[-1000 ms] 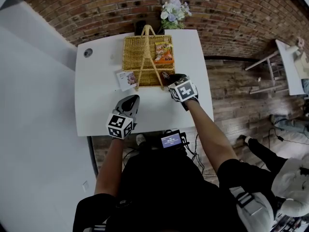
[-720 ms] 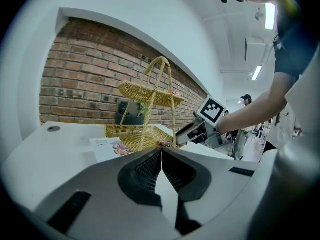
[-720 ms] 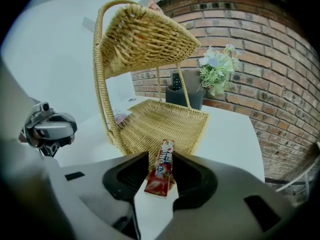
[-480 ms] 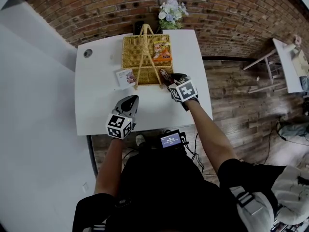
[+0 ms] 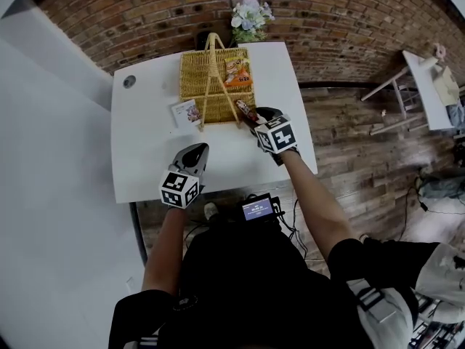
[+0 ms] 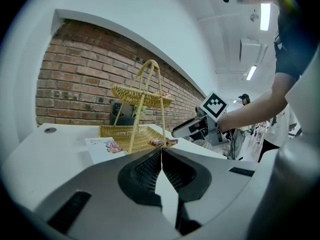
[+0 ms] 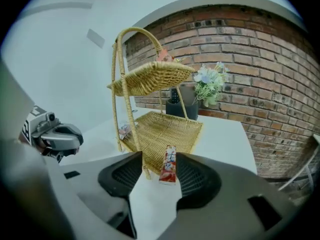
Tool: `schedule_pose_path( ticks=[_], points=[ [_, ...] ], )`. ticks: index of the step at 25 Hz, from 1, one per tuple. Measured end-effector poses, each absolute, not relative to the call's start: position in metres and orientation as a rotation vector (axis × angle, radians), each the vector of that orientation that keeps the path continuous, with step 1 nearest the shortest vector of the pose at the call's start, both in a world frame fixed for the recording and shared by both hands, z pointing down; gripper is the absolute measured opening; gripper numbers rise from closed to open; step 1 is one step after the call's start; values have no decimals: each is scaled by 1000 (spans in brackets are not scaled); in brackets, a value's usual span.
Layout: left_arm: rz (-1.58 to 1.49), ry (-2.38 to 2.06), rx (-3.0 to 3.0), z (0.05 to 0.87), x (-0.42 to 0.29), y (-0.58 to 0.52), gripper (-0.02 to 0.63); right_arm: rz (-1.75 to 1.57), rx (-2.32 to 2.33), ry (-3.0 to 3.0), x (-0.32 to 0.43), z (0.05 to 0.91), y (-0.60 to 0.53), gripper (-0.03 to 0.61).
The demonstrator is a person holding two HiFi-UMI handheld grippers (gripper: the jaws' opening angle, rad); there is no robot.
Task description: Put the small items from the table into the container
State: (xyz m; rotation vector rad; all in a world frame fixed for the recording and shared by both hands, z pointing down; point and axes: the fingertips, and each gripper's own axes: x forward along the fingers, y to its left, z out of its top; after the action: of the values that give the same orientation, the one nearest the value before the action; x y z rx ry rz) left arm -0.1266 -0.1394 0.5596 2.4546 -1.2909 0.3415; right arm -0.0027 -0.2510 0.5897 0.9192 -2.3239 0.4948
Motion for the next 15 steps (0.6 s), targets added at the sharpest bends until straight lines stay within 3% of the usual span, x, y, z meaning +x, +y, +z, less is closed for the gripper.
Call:
schedule_pose_path(
  ticks=[4, 11, 15],
  points=[
    [338, -1270, 2470, 560, -122, -135, 11, 505, 969, -2384, 2, 573, -239, 177],
    [322, -1228, 2499, 559, -113, -127, 11, 520, 1010, -2453, 10, 561, -208, 35],
    [319, -1215, 2506, 560, -110, -122, 10, 565, 978, -2472, 11, 567, -186, 14]
  ],
)
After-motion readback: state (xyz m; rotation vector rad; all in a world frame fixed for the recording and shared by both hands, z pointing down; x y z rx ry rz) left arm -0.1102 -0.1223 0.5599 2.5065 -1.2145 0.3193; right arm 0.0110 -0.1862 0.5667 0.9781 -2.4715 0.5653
